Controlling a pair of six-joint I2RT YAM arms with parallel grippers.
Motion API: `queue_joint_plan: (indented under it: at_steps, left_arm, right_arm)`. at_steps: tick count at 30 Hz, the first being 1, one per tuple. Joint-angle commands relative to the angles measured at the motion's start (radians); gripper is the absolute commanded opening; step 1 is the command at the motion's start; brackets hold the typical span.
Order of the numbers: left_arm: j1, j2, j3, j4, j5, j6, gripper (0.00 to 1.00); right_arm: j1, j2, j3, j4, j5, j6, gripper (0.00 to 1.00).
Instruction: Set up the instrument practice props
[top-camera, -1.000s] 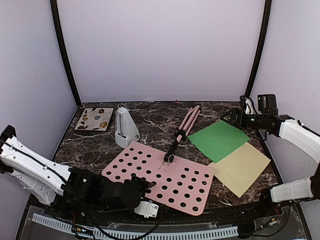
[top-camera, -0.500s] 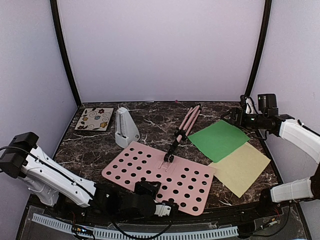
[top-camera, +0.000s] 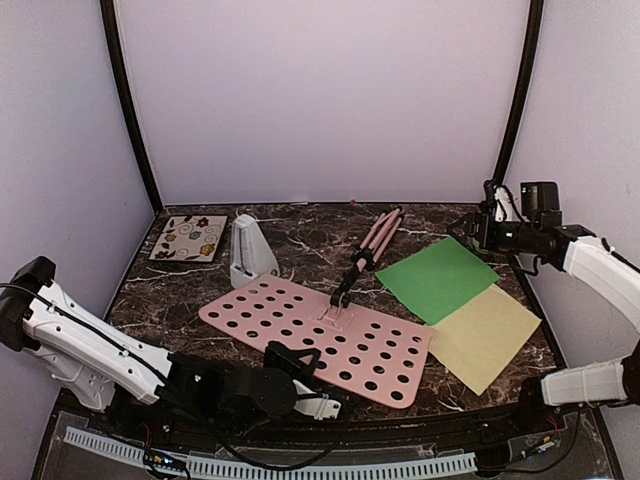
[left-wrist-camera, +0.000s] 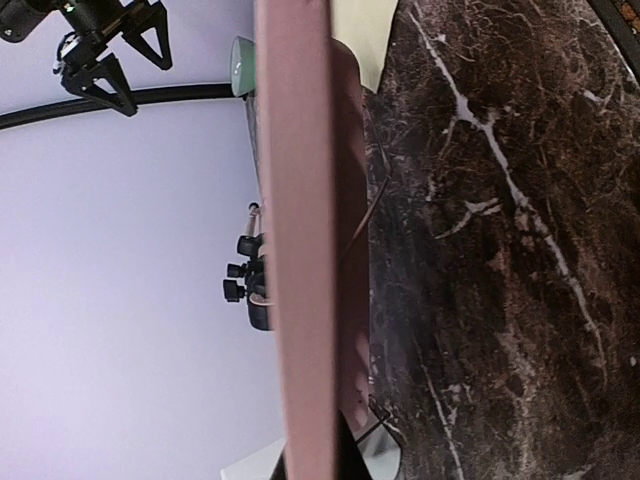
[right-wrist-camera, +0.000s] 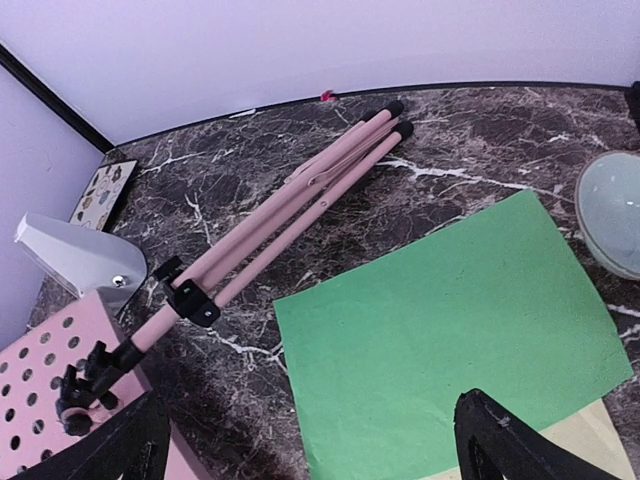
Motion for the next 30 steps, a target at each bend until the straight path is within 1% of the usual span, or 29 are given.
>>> queue_joint_plan:
  at_steps: [1,4,6,8,11,14,18,23,26,28,30]
  left_arm:
    - [0.011,-0.164,0.127,0.245,-0.123,0.238,0.00]
    - [0.013,-0.206,0.183,0.332,-0.110,0.360,0.00]
    - [0.013,-0.224,0.232,0.336,-0.086,0.402,0.00]
    - [0.013,-0.235,0.296,0.336,-0.064,0.438,0.00]
    - [0.015,-0.236,0.389,0.343,-0.039,0.480,0.00]
    - [0.015,-0.219,0.484,0.337,-0.007,0.501,0.00]
    - [0.023,-0.191,0.579,0.326,0.020,0.523,0.00]
    - [0.028,-0.204,0.626,0.274,0.024,0.540,0.00]
    - [0.031,-0.234,0.631,0.247,0.013,0.525,0.00]
    - [0.030,-0.252,0.640,0.190,0.002,0.489,0.00]
    - [0.030,-0.266,0.641,0.133,-0.009,0.448,0.00]
  right_arm:
    - [0.007,-0.033,0.035,-0.016,0.089,-0.126,1.00]
    - [0.019,-0.055,0.019,-0.019,0.104,-0.203,1.00]
    - [0.029,-0.087,-0.011,0.002,0.103,-0.268,1.00]
    - [0.037,-0.142,-0.063,0.054,0.092,-0.324,1.00]
    - [0.040,-0.252,-0.158,0.177,0.092,-0.396,1.00]
    - [0.040,-0.333,-0.204,0.231,0.114,-0.454,1.00]
    - [0.041,-0.356,-0.231,0.225,0.109,-0.520,1.00]
    - [0.040,-0.412,-0.264,0.275,0.155,-0.561,1.00]
    - [0.042,-0.414,-0.226,0.260,0.127,-0.599,1.00]
    - [0.044,-0.413,-0.196,0.252,0.084,-0.628,1.00]
    - [0.054,-0.409,-0.172,0.248,0.077,-0.653,1.00]
